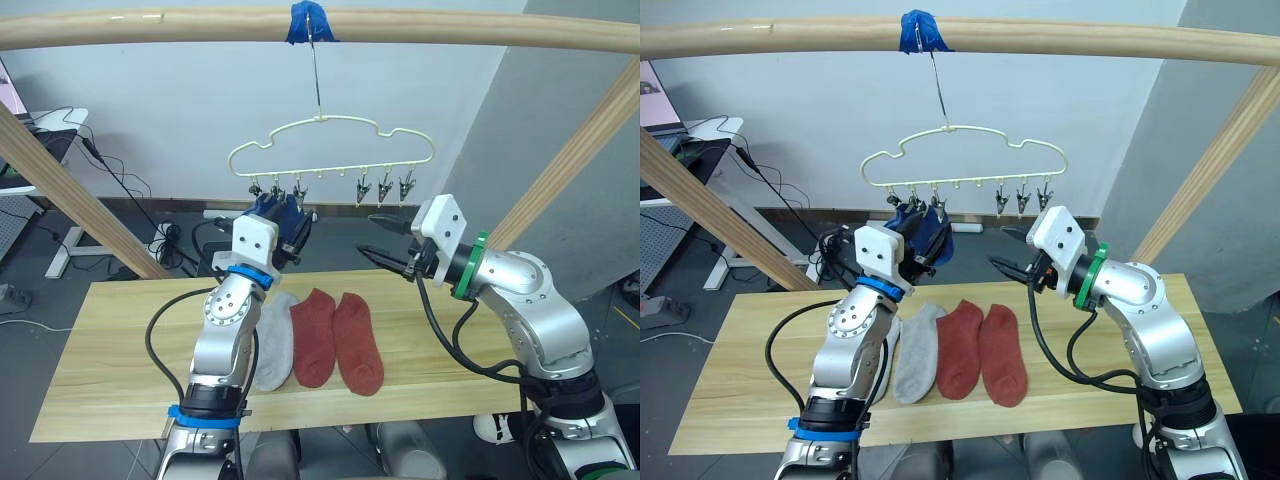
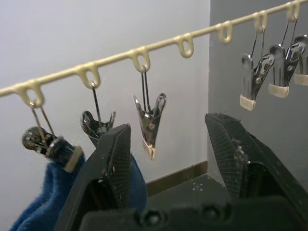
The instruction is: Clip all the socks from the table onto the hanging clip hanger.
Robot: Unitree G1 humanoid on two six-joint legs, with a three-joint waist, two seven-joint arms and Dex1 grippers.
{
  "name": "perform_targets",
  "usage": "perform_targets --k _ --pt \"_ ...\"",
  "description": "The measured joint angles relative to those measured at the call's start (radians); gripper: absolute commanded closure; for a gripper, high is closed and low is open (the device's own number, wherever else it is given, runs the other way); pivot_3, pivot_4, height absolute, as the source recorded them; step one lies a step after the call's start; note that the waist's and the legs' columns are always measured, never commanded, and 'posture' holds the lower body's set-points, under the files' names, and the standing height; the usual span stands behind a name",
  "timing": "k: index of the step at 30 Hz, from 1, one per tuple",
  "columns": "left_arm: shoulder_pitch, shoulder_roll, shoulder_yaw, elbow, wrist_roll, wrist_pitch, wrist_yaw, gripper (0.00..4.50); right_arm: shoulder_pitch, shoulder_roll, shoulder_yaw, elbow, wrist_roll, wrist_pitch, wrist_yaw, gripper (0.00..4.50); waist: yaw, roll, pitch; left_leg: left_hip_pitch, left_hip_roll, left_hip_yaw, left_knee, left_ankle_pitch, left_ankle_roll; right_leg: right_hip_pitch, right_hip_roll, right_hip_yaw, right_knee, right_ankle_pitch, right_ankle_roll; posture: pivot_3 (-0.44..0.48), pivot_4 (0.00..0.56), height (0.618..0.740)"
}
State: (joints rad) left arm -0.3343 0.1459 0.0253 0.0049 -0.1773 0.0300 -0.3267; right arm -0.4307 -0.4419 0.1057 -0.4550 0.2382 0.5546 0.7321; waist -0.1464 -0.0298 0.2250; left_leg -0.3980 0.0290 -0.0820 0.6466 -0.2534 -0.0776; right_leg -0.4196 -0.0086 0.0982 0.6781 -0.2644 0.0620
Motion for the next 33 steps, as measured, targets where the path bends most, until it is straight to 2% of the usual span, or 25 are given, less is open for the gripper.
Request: perform_targets --k 3,19,33 --pt "-0.03 -0.013 0.003 0.047 0.004 -0.018 0.018 2.57 0.008 -0.019 -0.009 -0.003 0.013 0.006 -0.009 2.01 -0.001 0.0 0.0 0.0 0.0 0.0 0.0 0.0 0.0 0.0 0.0 0.0 0.0 0.0 0.0 -0.247 0.228 0.73" --pt "-0.116 -0.043 0.008 0.174 0.063 -0.125 0.105 2.57 0.008 -0.103 -0.045 -0.047 0.17 0.047 0.051 2.01 -0.024 0.0 0.001 0.0 0.0 0.0 0.0 0.0 0.0 0.0 0.0 0.0 -0.001 0.0 0.001 -0.266 0.224 0.73" --pt "-0.152 -0.065 0.013 0.2 0.083 -0.134 0.182 2.57 0.007 -0.135 -0.023 -0.017 0.164 -0.022 0.076 2.01 -0.023 -0.001 0.001 0.0 0.0 0.0 0.0 0.0 0.0 0.0 0.0 0.0 -0.002 -0.001 0.001 -0.253 0.225 0.73"
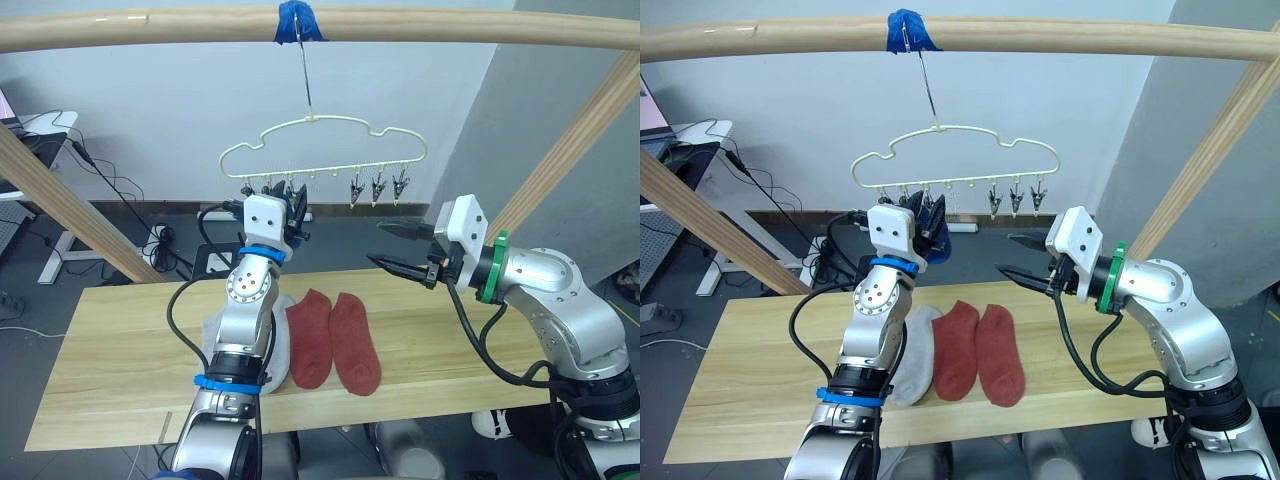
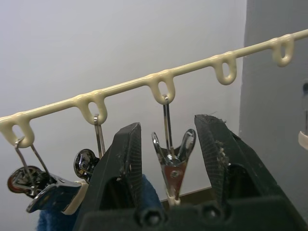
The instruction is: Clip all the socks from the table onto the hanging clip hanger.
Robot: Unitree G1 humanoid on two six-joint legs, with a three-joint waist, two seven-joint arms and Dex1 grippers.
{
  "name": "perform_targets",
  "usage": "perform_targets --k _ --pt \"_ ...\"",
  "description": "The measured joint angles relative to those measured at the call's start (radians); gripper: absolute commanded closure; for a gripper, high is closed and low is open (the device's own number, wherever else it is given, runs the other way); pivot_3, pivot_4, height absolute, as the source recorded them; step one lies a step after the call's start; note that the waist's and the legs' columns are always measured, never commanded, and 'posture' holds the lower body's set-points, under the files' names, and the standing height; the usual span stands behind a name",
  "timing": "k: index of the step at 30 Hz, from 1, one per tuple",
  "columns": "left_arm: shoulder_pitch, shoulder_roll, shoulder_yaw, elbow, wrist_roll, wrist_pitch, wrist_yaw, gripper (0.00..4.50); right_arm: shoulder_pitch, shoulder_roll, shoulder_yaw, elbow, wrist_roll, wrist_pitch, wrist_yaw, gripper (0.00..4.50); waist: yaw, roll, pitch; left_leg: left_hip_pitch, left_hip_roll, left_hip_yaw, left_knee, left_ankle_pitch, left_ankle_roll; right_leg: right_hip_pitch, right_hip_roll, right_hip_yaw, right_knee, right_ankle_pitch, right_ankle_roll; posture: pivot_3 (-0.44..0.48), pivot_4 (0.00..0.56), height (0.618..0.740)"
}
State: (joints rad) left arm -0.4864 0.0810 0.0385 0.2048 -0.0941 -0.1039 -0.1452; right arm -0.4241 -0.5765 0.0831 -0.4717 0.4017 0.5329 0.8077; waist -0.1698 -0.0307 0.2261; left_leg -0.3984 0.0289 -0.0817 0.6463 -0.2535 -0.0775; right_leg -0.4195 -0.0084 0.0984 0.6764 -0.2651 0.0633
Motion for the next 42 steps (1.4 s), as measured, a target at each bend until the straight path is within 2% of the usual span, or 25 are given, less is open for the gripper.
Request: perform_targets --k 9,12,15,18,23,26,30,34,42 --pt "0.0 0.002 -0.006 0.0 0.028 0.01 0.009 2.57 -0.008 -0.001 0.0 0.01 0.001 -0.001 -0.001 2.01 0.0 0.0 0.0 0.0 0.0 0.0 0.0 0.0 0.0 0.0 0.0 0.0 0.0 0.0 0.0 -0.251 0.223 0.73" --pt "0.0 0.002 -0.006 0.0 0.028 0.012 0.009 3.11 -0.011 -0.001 0.0 0.01 0.003 -0.001 -0.001 2.01 0.0 0.0 0.0 0.0 0.0 0.0 0.0 0.0 0.0 0.0 0.0 0.0 0.0 0.0 0.0 -0.25 0.223 0.73" --pt "0.0 0.002 -0.006 -0.002 0.028 0.013 0.006 3.93 -0.012 -0.001 0.0 0.01 0.004 -0.001 -0.002 2.01 0.0 0.0 0.0 0.0 0.0 0.0 0.0 0.0 0.0 0.0 0.0 0.0 0.0 0.0 0.0 -0.248 0.222 0.73" --pt "0.0 0.002 -0.006 -0.004 0.028 0.013 0.005 4.36 -0.013 -0.001 0.0 0.01 0.004 -0.001 -0.002 2.01 0.0 0.0 0.0 0.0 0.0 0.0 0.0 0.0 0.0 0.0 0.0 0.0 0.0 0.0 0.0 -0.246 0.223 0.73" --pt "0.001 0.004 -0.005 -0.013 0.027 0.025 0.003 4.4 0.008 0.009 0.04 0.01 -0.024 0.002 -0.023 2.01 0.001 0.0 0.0 0.0 0.0 0.0 0.0 0.0 0.0 0.0 0.0 0.0 0.0 0.0 0.001 -0.238 0.225 0.73" --pt "0.003 0.01 -0.005 -0.027 0.024 0.04 -0.002 4.4 0.036 0.017 0.102 0.018 -0.074 0.025 -0.067 1.44 0.001 0.0 0.0 0.0 0.0 0.0 0.0 0.0 0.0 0.0 0.0 0.0 0.0 0.0 0.001 -0.238 0.225 0.73" --pt "0.017 0.037 -0.004 -0.067 -0.003 0.083 -0.051 4.4 0.107 0.112 0.239 0.092 -0.218 0.07 -0.213 0.05 0.0 0.0 0.0 0.0 0.001 0.0 -0.001 0.0 0.0 0.0 0.001 0.0 0.0 -0.001 0.001 -0.222 0.232 0.73" --pt "0.026 0.058 -0.004 -0.105 -0.029 0.126 -0.104 4.4 0.137 0.238 0.35 0.25 -0.336 0.07 -0.342 0.0 0.001 0.0 0.003 0.0 0.001 0.0 0.0 0.0 0.0 0.0 0.001 0.0 0.0 -0.001 0.001 -0.208 0.238 0.73" --pt "0.056 0.126 0.014 -0.19 -0.127 0.241 -0.207 4.4 0.12 0.405 0.349 0.55 -0.432 -0.013 -0.49 0.0 0.003 0.001 0.006 0.0 0.001 0.0 0.0 0.0 0.0 0.0 0.001 0.0 0.0 0.0 0.0 -0.2 0.24 0.73"
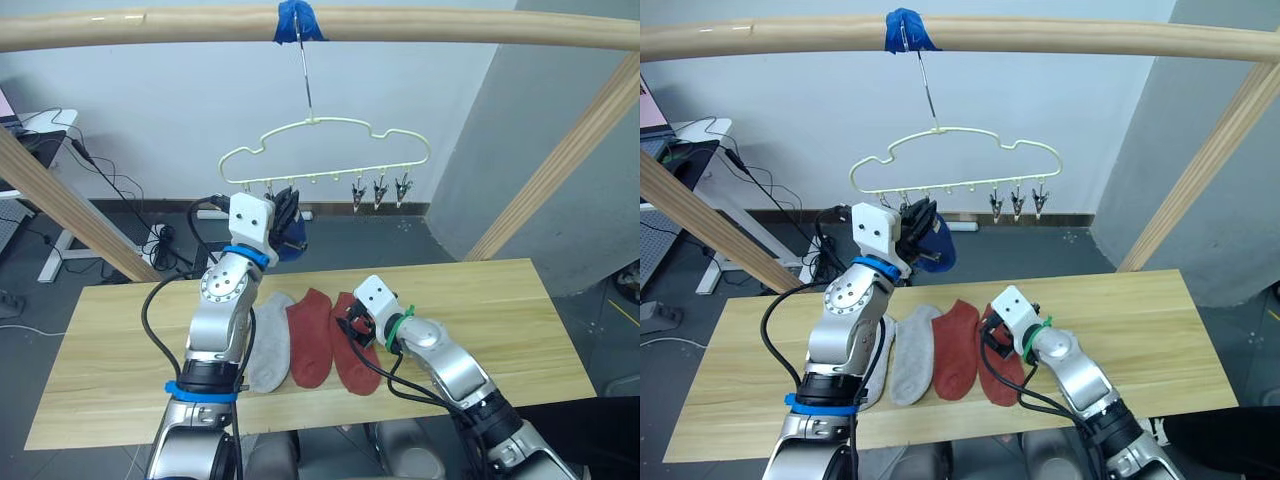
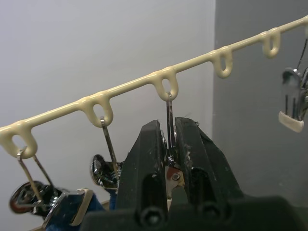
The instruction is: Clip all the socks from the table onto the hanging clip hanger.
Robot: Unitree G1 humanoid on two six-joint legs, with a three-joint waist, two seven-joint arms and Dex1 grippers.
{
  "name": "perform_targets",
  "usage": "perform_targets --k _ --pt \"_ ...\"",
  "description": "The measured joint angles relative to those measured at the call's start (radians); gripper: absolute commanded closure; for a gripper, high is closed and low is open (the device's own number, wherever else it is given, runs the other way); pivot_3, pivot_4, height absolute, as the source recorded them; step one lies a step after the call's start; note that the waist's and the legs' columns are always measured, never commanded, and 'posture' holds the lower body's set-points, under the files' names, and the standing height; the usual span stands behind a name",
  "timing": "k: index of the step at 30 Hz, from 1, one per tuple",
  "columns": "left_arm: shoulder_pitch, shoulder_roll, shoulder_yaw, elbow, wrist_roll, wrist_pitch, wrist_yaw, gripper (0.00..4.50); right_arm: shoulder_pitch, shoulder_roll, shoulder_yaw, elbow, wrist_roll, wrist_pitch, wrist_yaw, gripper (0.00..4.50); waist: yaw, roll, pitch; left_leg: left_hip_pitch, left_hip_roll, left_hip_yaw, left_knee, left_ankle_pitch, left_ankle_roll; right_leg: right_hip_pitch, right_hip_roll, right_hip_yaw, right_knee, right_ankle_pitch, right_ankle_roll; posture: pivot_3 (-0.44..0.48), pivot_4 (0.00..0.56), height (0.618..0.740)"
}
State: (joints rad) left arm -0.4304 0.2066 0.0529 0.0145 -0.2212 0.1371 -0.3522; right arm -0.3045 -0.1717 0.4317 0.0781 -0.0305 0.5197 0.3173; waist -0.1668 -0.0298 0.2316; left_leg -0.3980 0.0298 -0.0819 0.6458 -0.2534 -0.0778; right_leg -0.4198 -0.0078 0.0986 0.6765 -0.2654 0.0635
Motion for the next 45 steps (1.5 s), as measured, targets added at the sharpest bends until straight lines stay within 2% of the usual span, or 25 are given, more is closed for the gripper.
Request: perform_targets --k 6,8,13,20,21,27,31,36,45 --pt "0.005 0.029 0.004 -0.024 -0.031 0.042 -0.033 4.4 -0.017 0.038 -0.008 0.148 -0.031 -0.056 -0.016 0.0 0.001 0.0 0.001 0.0 0.0 0.0 0.0 0.0 0.0 0.0 0.0 0.0 0.0 0.0 0.0 -0.181 0.247 0.73" --pt "0.005 0.035 0.005 -0.027 -0.044 0.056 -0.039 4.4 -0.025 0.046 -0.011 0.173 -0.034 -0.078 -0.013 0.38 0.001 0.0 0.001 0.0 0.0 0.0 0.0 0.0 0.0 0.0 0.0 0.0 0.0 0.0 0.0 -0.181 0.247 0.73" --pt "0.005 0.047 0.009 -0.045 -0.074 0.094 -0.069 4.4 -0.033 0.067 -0.013 0.215 -0.052 -0.118 -0.012 1.86 0.001 0.001 0.001 0.001 0.0 0.0 0.0 0.0 0.0 0.0 0.0 0.0 0.001 -0.001 0.001 -0.179 0.252 0.73" --pt "0.003 0.084 0.022 -0.061 -0.146 0.161 -0.147 4.4 -0.033 0.066 -0.017 0.224 -0.067 -0.139 0.001 4.38 0.001 0.001 0.002 0.001 0.0 0.0 0.0 0.0 0.0 0.0 0.0 0.0 0.001 -0.001 0.001 -0.189 0.253 0.73" --pt "0.002 0.087 0.023 -0.062 -0.155 0.167 -0.154 4.4 -0.033 0.064 -0.017 0.223 -0.067 -0.141 0.006 4.48 0.001 0.001 0.002 0.001 0.0 0.0 0.0 0.0 0.0 0.0 0.0 0.0 0.0 -0.001 0.001 -0.192 0.254 0.73" --pt "-0.015 0.118 0.034 -0.073 -0.219 0.236 -0.207 4.4 -0.039 -0.014 -0.017 0.163 -0.066 -0.142 0.104 4.5 0.001 0.002 0.01 0.0 0.0 0.0 0.0 0.0 0.0 0.0 0.0 0.0 0.0 -0.002 0.003 -0.199 0.255 0.73" --pt "-0.024 0.13 0.034 -0.084 -0.241 0.269 -0.224 4.4 -0.107 -0.067 -0.019 0.049 -0.065 -0.142 0.196 4.5 -0.003 0.001 0.017 0.0 0.001 0.0 0.0 0.0 0.0 0.0 0.001 0.0 0.001 -0.002 0.003 -0.199 0.252 0.73" --pt "-0.033 0.136 0.034 -0.084 -0.245 0.285 -0.229 4.4 -0.198 -0.014 -0.016 -0.058 -0.042 -0.143 0.257 4.5 -0.002 0.001 0.018 0.0 0.001 -0.001 0.0 0.0 0.0 0.0 0.001 -0.001 0.0 0.001 -0.001 -0.197 0.247 0.73" --pt "-0.031 0.141 0.034 -0.096 -0.247 0.293 -0.228 4.4 -0.248 0.07 -0.02 -0.009 -0.026 -0.144 0.264 4.5 0.001 0.001 0.018 -0.001 0.001 -0.001 0.0 0.0 0.0 0.0 0.0 -0.001 0.0 0.001 -0.002 -0.184 0.236 0.73"
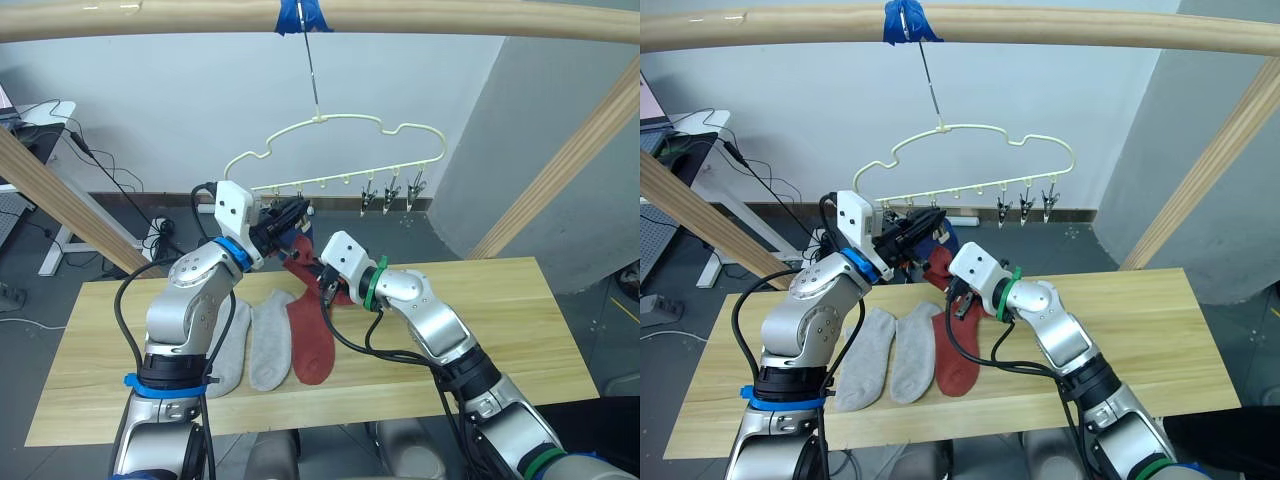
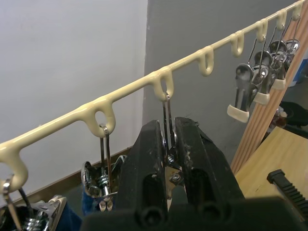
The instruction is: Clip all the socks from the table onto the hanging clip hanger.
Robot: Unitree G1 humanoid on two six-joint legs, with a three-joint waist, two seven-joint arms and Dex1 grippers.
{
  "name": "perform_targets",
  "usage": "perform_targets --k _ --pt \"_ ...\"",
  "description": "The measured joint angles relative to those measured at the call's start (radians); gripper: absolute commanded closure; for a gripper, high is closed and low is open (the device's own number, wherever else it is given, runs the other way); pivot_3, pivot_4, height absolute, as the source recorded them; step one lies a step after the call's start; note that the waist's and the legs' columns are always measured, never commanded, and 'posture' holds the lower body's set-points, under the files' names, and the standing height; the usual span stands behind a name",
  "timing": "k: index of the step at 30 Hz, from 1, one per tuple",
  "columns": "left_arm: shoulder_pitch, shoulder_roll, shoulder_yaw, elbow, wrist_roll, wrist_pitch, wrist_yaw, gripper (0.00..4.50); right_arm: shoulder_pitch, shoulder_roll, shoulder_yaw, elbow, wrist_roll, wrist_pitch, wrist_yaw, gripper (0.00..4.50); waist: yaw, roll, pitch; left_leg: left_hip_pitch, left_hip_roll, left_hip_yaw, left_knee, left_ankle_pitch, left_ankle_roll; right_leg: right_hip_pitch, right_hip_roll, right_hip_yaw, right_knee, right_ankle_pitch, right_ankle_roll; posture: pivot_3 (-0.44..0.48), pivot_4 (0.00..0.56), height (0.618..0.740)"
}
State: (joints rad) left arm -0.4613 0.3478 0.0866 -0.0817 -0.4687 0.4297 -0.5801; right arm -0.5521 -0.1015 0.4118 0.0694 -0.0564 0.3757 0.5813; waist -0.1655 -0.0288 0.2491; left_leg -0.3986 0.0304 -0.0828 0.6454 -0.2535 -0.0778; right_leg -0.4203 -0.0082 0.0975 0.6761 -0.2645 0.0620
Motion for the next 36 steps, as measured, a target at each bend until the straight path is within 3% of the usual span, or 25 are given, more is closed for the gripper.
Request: perform_targets --k 28,36 --pt "0.017 -0.003 0.018 -0.026 -0.025 0.032 0.017 4.4 -0.05 0.072 -0.076 0.037 0.04 -0.009 -0.03 4.5 -0.001 0.0 0.0 0.0 0.0 0.0 0.0 0.0 0.0 0.0 0.0 0.0 0.001 0.0 0.0 -0.182 0.231 0.73" --pt "0.04 -0.009 0.034 -0.026 -0.041 0.07 0.026 2.01 -0.056 0.076 -0.076 0.037 0.041 -0.017 -0.031 4.5 -0.001 0.0 0.0 0.0 0.0 0.0 0.0 0.0 0.0 0.0 0.0 0.0 0.001 0.0 0.0 -0.179 0.228 0.73"
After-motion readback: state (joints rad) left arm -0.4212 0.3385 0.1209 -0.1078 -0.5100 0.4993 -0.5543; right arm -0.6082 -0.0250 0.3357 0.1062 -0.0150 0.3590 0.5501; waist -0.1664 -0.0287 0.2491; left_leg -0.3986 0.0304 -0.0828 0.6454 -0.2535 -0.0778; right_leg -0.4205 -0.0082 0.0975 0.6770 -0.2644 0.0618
